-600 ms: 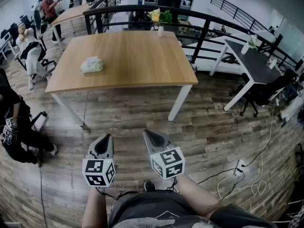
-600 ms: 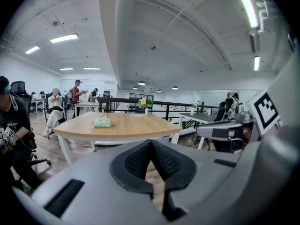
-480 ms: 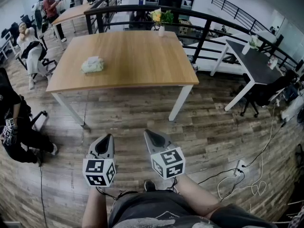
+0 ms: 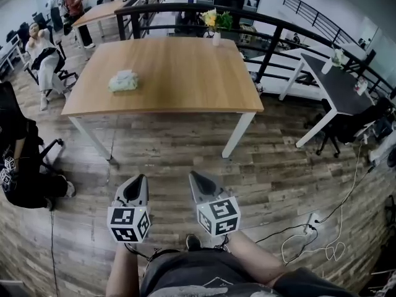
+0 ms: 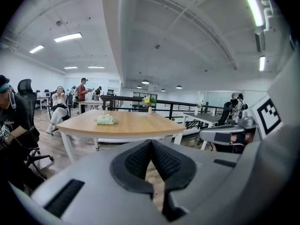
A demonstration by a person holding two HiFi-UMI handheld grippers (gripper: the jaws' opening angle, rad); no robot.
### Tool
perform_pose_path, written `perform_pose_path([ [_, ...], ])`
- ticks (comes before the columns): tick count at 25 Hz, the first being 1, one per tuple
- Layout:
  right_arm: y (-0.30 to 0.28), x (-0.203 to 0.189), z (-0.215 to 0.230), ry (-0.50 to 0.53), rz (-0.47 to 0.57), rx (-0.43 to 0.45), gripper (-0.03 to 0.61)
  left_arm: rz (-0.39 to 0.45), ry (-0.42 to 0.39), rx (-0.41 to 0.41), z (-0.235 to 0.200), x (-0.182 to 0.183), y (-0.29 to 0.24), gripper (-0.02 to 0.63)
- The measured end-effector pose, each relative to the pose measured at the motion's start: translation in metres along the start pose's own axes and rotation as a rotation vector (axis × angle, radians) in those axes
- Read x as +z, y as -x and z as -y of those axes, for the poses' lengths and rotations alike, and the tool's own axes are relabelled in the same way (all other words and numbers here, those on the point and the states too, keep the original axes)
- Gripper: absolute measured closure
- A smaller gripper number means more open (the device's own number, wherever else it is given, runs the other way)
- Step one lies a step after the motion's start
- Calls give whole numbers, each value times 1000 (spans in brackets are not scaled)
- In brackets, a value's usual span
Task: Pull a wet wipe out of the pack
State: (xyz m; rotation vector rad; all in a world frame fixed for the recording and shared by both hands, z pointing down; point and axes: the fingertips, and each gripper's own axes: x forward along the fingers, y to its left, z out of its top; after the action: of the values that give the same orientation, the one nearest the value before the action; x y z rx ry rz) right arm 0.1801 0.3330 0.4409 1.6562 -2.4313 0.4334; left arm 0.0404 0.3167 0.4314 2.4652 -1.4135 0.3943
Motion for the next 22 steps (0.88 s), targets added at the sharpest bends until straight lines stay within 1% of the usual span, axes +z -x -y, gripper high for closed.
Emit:
perform_pose_path([
  [3, -3, -4, 9, -30, 15, 21, 554, -1, 16, 19, -2, -5, -3, 598],
  [9, -18, 7, 24, 0, 24, 57, 554, 27, 53, 70, -11, 8, -5, 598],
  [13, -31, 11, 10, 41, 11, 134, 554, 39, 60, 93, -21, 14, -8, 598],
  [16, -41, 17, 3, 93, 22, 143, 554, 47, 60, 103, -31, 18, -13, 598],
  [19, -55, 19, -3, 93, 23, 161, 554, 45, 58, 104, -44, 19, -22, 598],
  [22, -73, 19, -1, 94, 9, 153, 554, 44, 68, 88, -56, 19, -34, 598],
])
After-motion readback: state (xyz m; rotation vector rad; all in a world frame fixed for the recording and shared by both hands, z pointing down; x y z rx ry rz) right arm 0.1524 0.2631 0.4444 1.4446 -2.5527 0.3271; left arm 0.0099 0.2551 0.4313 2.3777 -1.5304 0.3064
